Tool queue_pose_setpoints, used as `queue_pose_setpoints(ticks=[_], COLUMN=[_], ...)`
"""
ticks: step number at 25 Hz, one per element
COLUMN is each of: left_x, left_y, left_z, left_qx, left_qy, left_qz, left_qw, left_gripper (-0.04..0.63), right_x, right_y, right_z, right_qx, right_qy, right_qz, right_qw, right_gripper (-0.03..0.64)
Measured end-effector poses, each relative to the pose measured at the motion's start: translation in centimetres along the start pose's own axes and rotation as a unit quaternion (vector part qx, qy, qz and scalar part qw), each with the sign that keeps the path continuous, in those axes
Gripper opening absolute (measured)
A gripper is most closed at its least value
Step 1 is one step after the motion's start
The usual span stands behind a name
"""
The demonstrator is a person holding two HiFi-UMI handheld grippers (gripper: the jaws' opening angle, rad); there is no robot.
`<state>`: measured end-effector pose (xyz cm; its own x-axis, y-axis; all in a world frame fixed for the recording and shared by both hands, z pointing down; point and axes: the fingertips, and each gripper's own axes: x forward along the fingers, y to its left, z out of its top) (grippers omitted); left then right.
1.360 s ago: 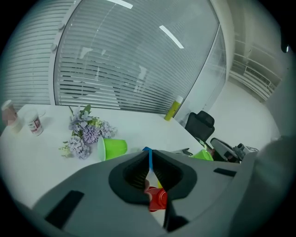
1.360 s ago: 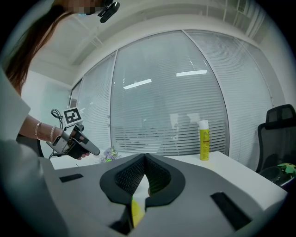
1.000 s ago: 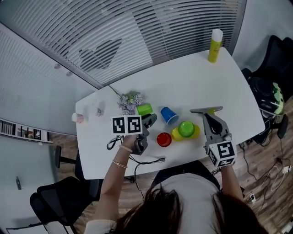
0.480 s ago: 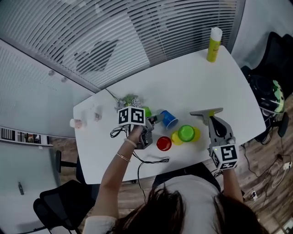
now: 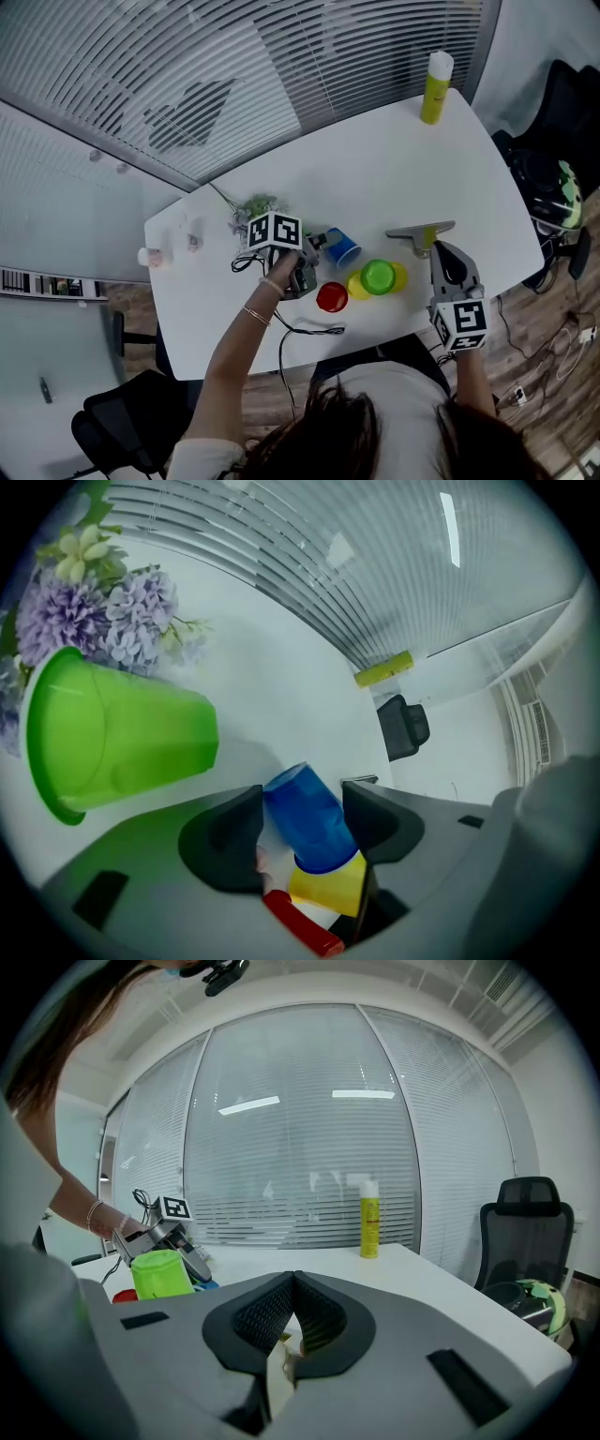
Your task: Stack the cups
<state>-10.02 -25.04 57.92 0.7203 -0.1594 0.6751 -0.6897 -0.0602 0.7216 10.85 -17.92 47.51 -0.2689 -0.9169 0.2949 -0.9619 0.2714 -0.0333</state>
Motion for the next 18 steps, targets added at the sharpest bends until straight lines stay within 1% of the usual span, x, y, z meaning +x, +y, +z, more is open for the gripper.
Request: queue_pose_setpoints(ticks=[3, 6, 8, 11, 14, 18], left_x=[0.6, 1.5, 2.0, 2.3, 2.2, 1.4], left_y=[0.1, 0.0, 0.0, 0.0, 0.0, -0.3], left_z=[0.0, 0.1, 0.1, 0.0, 0.2, 0.9], left_qx=[-0.01, -0.022, -0.02, -0.007, -0.002, 0.004], left_qy=[0.009, 0.019, 0.024, 0.028, 0.023, 0.002], left_qz=[-0.002, -0.004, 0.003, 0.014, 0.016, 0.015], left_qw=[0.9999, 0.9996, 0.9995, 0.9995, 0.9996, 0.9999], left_gripper=[0.269, 0.288, 0.289, 0.288, 0.288, 0.288], right_x=[-0.1, -0.2, -0.4, -0.7, -0.9, -1.1], right_y=[-0.5, -1.0, -1.3, -1.7, -1.8, -1.8], right_z=[-0.2, -0.3, -0.4, -0.5, -0.7, -0.8], right_qx=[0.002, 0.003, 0.005, 0.008, 0.009, 0.008], right_qy=[0.002, 0.003, 0.004, 0.004, 0.005, 0.005], right_qz=[-0.008, -0.015, -0.02, -0.026, -0.029, -0.029], right_qw=[1.0, 1.0, 1.0, 1.0, 1.0, 1.0], right_gripper=[0.028, 0.028, 0.028, 0.028, 0.028, 0.028])
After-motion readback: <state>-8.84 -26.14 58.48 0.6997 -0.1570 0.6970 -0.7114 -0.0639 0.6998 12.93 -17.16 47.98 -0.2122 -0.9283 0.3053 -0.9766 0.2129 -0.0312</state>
